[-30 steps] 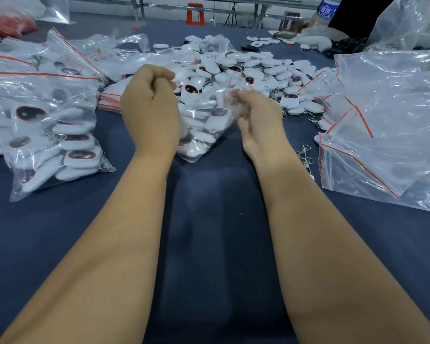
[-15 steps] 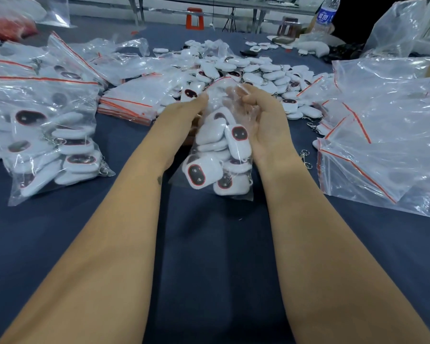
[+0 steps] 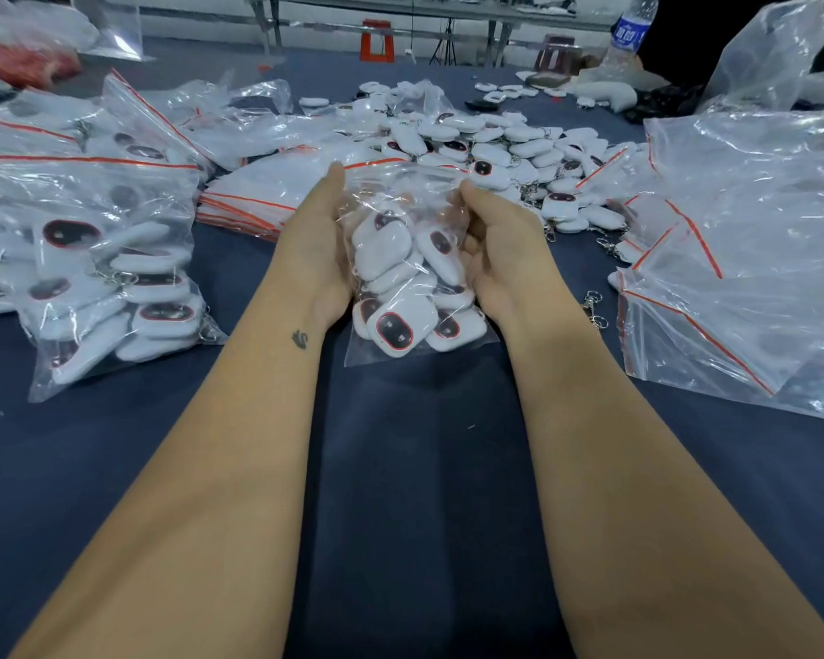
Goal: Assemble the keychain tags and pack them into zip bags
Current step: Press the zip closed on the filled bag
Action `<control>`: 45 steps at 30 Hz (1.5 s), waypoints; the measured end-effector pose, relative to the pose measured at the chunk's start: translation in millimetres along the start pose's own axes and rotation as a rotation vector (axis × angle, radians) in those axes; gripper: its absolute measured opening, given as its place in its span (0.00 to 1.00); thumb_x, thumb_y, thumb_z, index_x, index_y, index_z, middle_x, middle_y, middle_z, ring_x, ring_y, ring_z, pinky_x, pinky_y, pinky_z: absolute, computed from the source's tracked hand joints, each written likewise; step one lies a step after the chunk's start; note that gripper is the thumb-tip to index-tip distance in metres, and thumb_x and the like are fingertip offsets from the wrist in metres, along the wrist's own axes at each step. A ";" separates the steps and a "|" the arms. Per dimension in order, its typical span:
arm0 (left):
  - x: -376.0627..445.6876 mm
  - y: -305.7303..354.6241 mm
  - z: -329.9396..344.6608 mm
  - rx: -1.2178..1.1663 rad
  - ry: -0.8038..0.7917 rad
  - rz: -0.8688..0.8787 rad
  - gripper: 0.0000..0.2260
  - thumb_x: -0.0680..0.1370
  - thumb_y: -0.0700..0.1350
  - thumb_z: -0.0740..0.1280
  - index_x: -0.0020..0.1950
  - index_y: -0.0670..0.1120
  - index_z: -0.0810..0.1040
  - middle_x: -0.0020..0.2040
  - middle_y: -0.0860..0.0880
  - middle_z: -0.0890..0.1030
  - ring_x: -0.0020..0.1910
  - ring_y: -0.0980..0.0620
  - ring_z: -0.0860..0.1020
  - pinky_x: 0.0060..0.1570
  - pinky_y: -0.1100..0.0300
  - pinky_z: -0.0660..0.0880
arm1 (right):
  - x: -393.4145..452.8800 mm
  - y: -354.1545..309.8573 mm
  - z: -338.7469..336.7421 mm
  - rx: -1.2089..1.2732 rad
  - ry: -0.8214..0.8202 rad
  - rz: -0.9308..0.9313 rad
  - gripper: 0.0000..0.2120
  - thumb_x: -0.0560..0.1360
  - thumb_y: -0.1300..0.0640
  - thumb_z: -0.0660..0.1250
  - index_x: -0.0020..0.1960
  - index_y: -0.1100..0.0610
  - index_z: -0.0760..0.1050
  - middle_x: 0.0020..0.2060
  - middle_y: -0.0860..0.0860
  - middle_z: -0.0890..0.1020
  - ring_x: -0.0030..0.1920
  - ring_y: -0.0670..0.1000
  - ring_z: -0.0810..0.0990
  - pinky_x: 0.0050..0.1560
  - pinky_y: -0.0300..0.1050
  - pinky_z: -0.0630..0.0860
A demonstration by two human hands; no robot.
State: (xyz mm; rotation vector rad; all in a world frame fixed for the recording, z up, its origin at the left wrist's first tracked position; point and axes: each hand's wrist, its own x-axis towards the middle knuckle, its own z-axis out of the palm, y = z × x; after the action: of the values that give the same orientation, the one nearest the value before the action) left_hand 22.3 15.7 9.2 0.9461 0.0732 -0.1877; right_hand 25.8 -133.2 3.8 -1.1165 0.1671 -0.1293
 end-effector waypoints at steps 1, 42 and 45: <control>0.0 -1.7 0.3 0.024 0.011 0.008 0.19 0.83 0.53 0.59 0.62 0.39 0.78 0.56 0.39 0.83 0.55 0.42 0.82 0.57 0.47 0.79 | 0.6 -0.2 -0.5 0.007 -0.004 -0.001 0.11 0.79 0.58 0.67 0.39 0.58 0.79 0.30 0.51 0.82 0.31 0.48 0.80 0.38 0.43 0.80; 10.7 -12.2 -4.2 0.119 0.181 0.245 0.13 0.78 0.41 0.70 0.33 0.44 0.82 0.32 0.49 0.83 0.31 0.53 0.80 0.38 0.60 0.81 | -5.7 1.6 0.0 -0.071 -0.080 -0.082 0.08 0.76 0.64 0.69 0.38 0.61 0.77 0.28 0.51 0.81 0.29 0.47 0.79 0.33 0.40 0.77; 10.4 -12.0 -2.8 0.039 0.141 0.221 0.11 0.75 0.39 0.73 0.32 0.44 0.83 0.33 0.47 0.84 0.31 0.52 0.81 0.36 0.60 0.79 | -6.1 1.9 -0.8 -0.084 -0.078 -0.095 0.08 0.76 0.64 0.69 0.38 0.61 0.77 0.29 0.51 0.82 0.29 0.47 0.79 0.33 0.40 0.77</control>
State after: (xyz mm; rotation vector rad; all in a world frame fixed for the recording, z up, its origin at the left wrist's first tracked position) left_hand 30.3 9.8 -3.5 0.9986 0.0949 0.0823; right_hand 19.7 -132.0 2.1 -1.2115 0.0505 -0.1642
